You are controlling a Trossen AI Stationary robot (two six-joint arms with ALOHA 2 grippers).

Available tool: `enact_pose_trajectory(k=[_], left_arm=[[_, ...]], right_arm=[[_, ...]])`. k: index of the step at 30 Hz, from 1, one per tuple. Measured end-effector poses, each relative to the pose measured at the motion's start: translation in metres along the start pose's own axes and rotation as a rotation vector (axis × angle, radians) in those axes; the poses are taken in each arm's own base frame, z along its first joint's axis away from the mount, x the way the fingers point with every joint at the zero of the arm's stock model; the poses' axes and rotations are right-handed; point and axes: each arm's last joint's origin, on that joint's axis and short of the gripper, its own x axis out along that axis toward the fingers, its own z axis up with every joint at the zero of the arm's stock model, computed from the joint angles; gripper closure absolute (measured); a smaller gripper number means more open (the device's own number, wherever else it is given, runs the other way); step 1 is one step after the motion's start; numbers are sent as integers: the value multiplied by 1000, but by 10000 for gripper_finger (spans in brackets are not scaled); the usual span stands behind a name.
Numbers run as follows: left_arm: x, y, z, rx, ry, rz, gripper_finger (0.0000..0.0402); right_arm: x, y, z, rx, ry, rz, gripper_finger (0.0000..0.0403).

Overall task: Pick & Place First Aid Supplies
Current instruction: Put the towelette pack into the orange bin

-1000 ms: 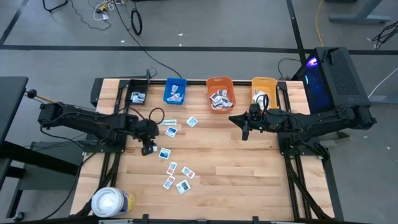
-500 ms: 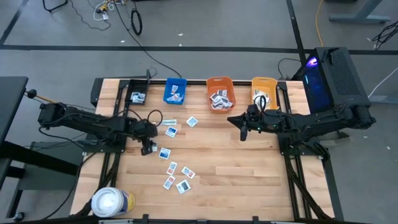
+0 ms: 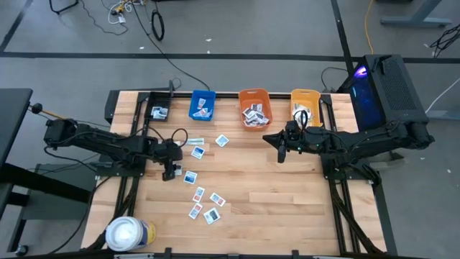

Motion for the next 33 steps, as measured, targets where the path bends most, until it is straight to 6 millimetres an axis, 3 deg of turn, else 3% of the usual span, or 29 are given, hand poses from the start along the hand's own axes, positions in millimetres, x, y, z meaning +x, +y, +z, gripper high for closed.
enact_pose_trajectory(k=[11, 25, 33], left_arm=[[11, -1, -2, -6, 83, -29, 283], [11, -2, 1, -7, 48, -38, 373], [4, -4, 18, -2, 7, -63, 396]], right_arm=[[0, 0, 0, 2, 0, 0, 403], [0, 0, 0, 17, 0, 0, 403], [0, 0, 0, 17, -1, 0, 403]])
